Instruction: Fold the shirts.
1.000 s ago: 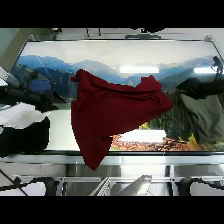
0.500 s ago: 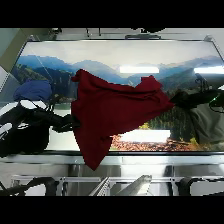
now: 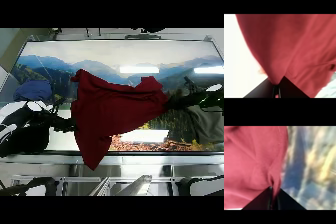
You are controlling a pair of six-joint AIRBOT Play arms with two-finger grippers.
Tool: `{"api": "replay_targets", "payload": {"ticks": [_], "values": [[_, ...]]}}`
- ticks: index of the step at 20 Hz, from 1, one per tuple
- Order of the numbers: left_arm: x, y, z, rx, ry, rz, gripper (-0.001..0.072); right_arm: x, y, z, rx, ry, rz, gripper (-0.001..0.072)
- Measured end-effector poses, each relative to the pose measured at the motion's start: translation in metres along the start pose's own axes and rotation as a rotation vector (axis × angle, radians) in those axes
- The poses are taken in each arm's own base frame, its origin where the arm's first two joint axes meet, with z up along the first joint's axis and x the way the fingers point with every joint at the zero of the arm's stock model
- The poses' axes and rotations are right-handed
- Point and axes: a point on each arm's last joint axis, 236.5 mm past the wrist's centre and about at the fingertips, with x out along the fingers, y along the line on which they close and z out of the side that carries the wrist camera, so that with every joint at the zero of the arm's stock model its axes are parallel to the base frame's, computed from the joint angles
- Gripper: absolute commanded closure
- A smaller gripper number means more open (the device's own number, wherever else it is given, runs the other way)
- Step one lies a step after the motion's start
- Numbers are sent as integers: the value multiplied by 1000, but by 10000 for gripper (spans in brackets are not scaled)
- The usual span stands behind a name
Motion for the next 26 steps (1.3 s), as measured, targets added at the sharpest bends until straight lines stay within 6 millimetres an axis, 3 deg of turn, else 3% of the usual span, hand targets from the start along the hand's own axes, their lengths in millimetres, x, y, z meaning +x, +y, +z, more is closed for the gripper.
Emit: {"api": "replay_targets", "payload": {"ticks": [2, 4, 6, 7, 9, 12, 13, 15, 16, 18, 20, 22, 24, 26], "values": [[-5, -15, 7, 26, -10, -44, 684, 3, 18, -5, -22, 35, 39, 692], [-20, -37, 17, 72, -31, -96, 684, -5, 41, -4, -47, 44, 89, 692], [-52, -66, 35, 147, -93, -137, 684, -32, 74, 7, -93, 2, 145, 692], [-77, -85, 46, 199, -148, -159, 684, -53, 93, 16, -128, -45, 169, 692], [-144, -129, 67, 312, -311, -197, 681, -116, 140, 39, -215, -199, 218, 692], [-284, -205, 72, 512, -653, -238, 681, -252, 234, 52, -406, -546, 269, 692], [-338, -231, 61, 586, -790, -233, 680, -297, 263, 46, -474, -666, 259, 692], [-427, -273, 22, 719, -1031, -172, 679, -375, 317, 19, -598, -896, 200, 692], [-460, -289, 0, 772, -1132, -123, 679, -406, 343, -1, -658, -1003, 157, 692], [-502, -309, -34, 832, -1284, -2, 679, -444, 379, -34, -738, -1154, 77, 692], [-522, -317, -49, 850, -1359, 79, 679, -463, 401, -57, -776, -1247, 26, 692], [-525, -312, -45, 847, -1348, 92, 679, -467, 400, -58, -753, -1261, 13, 692], [-512, -307, -28, 859, -1262, 15, 680, -456, 384, -44, -690, -1207, 59, 692], [-483, -296, 5, 858, -1120, -76, 680, -428, 356, -18, -602, -1101, 131, 692]]}}
